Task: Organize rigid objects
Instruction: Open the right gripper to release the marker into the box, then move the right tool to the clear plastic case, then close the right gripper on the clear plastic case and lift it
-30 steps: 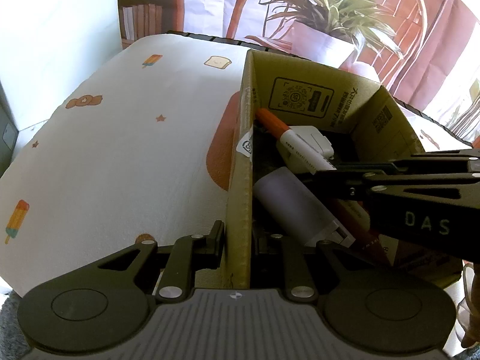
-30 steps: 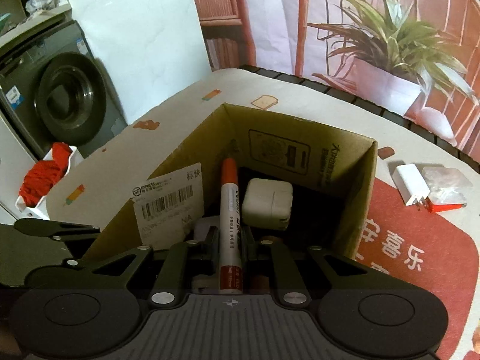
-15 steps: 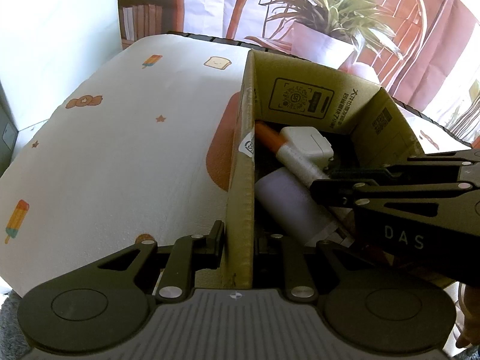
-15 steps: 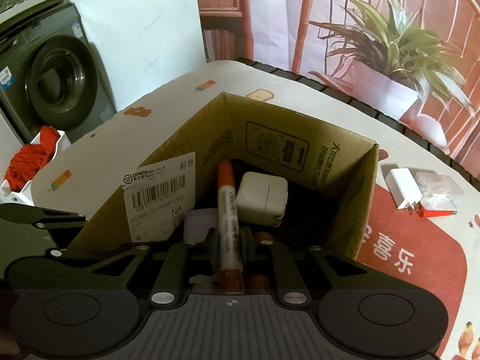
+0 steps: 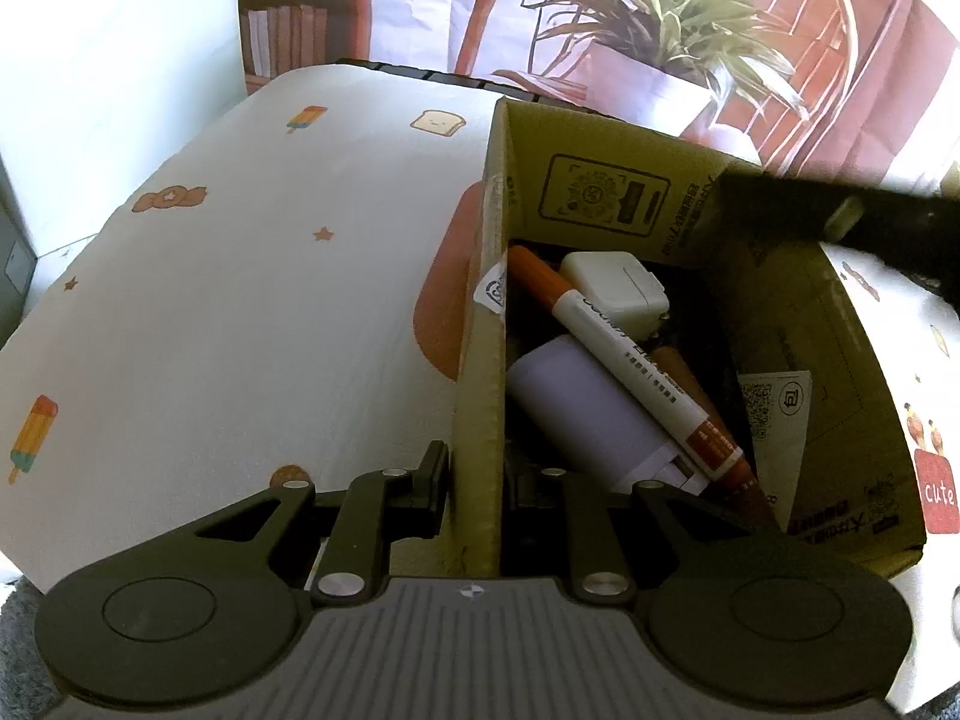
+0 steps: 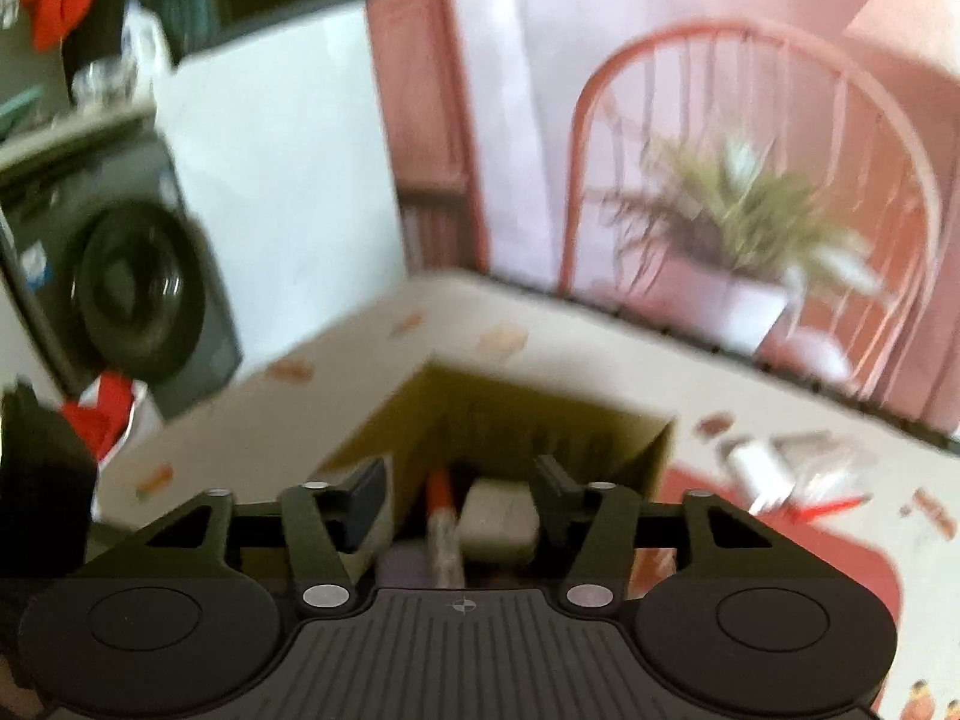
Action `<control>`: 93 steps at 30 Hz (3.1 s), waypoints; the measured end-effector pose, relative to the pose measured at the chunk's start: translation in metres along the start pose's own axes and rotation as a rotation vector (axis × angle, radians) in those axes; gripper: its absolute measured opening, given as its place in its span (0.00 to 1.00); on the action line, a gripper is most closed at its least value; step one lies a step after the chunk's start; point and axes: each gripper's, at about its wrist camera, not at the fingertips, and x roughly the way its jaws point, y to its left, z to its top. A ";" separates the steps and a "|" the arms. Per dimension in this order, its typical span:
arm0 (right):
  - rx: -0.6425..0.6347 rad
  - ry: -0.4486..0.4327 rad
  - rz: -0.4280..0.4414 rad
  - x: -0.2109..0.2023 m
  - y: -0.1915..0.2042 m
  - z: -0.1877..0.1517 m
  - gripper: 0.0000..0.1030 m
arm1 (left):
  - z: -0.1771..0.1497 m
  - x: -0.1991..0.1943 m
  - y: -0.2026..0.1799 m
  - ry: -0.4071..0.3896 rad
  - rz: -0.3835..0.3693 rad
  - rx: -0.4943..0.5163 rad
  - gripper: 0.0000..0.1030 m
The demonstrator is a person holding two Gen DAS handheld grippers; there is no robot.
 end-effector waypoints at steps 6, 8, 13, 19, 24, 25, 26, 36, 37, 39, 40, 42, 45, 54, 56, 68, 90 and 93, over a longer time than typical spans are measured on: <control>0.091 -0.126 -0.112 -0.024 -0.035 0.005 0.83 | 0.000 0.000 0.000 0.000 0.000 0.000 0.18; 0.123 -0.150 -0.146 -0.029 -0.050 0.002 0.89 | 0.000 0.000 0.000 0.000 0.000 0.000 0.18; 0.207 -0.162 -0.218 -0.037 -0.086 -0.013 1.00 | 0.000 0.000 0.000 0.000 0.000 0.000 0.18; 0.285 -0.140 -0.297 -0.035 -0.125 -0.034 1.00 | 0.000 0.000 0.000 0.001 0.000 -0.002 0.18; 0.306 -0.121 -0.364 -0.024 -0.154 -0.048 1.00 | 0.000 0.000 0.001 0.002 -0.001 -0.001 0.18; 0.306 -0.116 -0.378 -0.020 -0.161 -0.049 1.00 | 0.000 0.000 0.001 0.002 -0.001 -0.001 0.18; 0.307 -0.111 -0.385 -0.017 -0.165 -0.051 1.00 | 0.000 0.001 0.001 0.002 0.000 0.000 0.18; 0.267 -0.085 -0.393 0.050 -0.202 -0.039 1.00 | -0.001 0.001 0.000 0.003 0.001 0.007 0.18; 0.234 -0.076 -0.391 0.059 -0.202 -0.036 1.00 | -0.001 0.001 0.000 0.003 0.001 0.009 0.18; 0.172 -0.059 -0.392 0.073 -0.201 -0.031 1.00 | -0.001 0.001 0.000 0.004 0.000 0.011 0.18; 0.143 -0.052 -0.396 0.079 -0.201 -0.029 1.00 | -0.001 0.001 0.000 0.004 0.000 0.011 0.18; 0.101 -0.036 -0.391 0.089 -0.202 -0.025 1.00 | -0.001 0.001 0.000 0.004 0.001 0.011 0.18; 0.068 -0.010 -0.390 0.102 -0.206 -0.021 0.99 | -0.001 0.001 -0.001 0.005 0.002 0.012 0.18; 0.126 0.022 -0.348 0.112 -0.227 -0.025 0.87 | -0.001 0.001 -0.001 0.005 0.002 0.012 0.18; 0.129 0.020 -0.340 0.112 -0.230 -0.027 0.87 | -0.001 0.001 -0.001 0.006 0.003 0.012 0.18; 0.122 0.023 -0.263 0.097 -0.231 -0.036 0.77 | 0.000 0.000 0.000 0.007 0.006 0.010 0.18; 0.227 -0.077 -0.236 0.046 -0.224 -0.060 0.76 | 0.000 0.000 0.002 0.008 0.003 0.005 0.18; 0.238 -0.074 -0.233 0.043 -0.221 -0.066 0.76 | 0.000 0.000 0.003 0.008 0.000 0.001 0.18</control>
